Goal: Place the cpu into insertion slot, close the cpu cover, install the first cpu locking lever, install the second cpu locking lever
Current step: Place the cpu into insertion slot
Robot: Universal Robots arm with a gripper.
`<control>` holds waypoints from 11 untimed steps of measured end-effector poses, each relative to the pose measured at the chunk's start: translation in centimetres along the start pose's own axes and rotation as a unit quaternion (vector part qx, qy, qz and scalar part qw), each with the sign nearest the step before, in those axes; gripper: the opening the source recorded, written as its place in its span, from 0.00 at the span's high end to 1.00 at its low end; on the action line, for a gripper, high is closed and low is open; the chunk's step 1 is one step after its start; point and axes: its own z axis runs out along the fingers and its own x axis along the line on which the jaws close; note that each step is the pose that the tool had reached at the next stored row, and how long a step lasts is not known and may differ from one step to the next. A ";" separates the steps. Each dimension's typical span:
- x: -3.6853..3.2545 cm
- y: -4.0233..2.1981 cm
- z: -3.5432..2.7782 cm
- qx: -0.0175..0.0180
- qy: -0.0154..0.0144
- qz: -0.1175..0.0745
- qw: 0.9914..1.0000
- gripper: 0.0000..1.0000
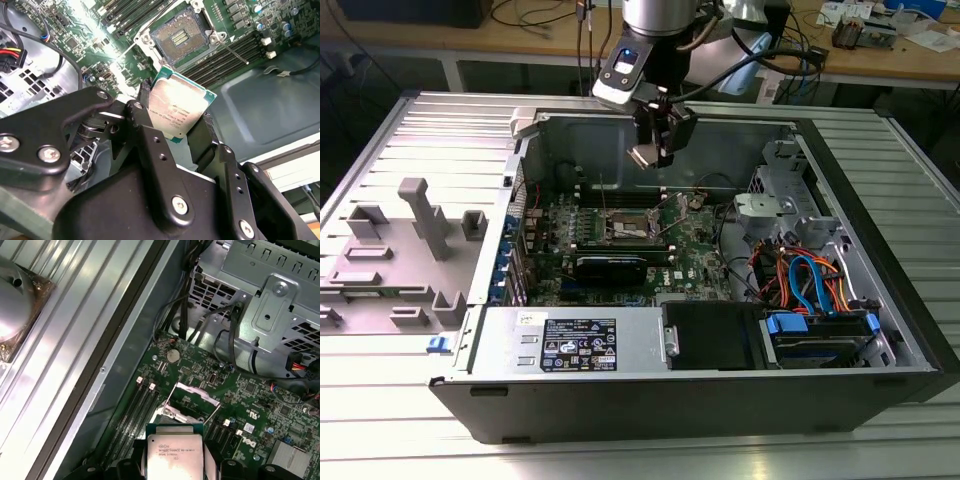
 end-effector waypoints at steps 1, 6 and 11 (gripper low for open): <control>0.02 -0.11 0.02 0.000 0.000 0.000 1.000 0.46; 0.25 -0.63 0.30 0.000 -0.001 0.005 1.000 0.46; 0.22 -0.71 1.28 -0.001 -0.005 0.063 0.998 0.46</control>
